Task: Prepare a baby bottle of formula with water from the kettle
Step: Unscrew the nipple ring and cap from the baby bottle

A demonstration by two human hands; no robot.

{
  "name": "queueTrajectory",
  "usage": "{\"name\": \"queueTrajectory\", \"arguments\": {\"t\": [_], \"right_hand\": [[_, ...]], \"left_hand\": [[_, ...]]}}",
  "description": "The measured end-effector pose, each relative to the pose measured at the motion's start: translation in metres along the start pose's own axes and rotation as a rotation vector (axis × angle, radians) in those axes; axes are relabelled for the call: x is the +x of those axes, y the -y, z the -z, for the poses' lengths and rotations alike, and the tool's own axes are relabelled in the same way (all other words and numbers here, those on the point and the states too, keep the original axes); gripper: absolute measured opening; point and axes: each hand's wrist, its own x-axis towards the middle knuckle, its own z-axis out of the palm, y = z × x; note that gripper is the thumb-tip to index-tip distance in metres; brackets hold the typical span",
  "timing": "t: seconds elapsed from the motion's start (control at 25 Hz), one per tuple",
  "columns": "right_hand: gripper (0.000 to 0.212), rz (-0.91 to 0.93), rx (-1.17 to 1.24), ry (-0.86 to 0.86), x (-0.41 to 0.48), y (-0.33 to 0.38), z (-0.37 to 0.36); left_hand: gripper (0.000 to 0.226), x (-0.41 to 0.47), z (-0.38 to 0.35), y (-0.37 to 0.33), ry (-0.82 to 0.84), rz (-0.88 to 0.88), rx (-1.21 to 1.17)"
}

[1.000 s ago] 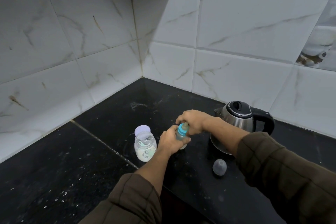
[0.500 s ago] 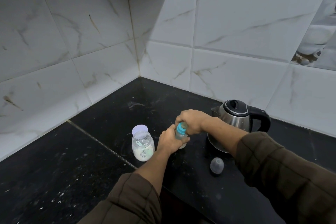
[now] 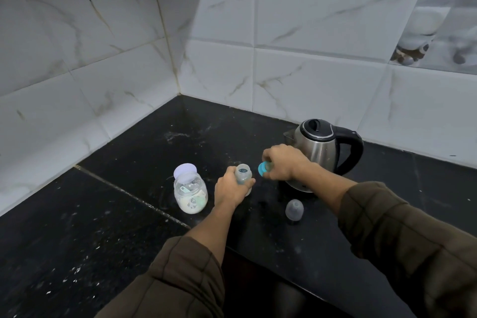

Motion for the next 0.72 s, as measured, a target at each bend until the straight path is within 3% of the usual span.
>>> {"name": "queueTrajectory", "arguments": {"t": [0.36,0.72], "right_hand": [[0.049,-0.017,-0.188,0.377,-0.025,-0.01,-0.04],[0.053,-0.022,-0.184,0.362,-0.022,-0.004,-0.045]], "left_hand": [[0.055,-0.006,-0.013,0.002,-0.002,-0.046,-0.006],[0.057,-0.005,-0.011,0.008,-0.007,-0.036,-0.049]]}}
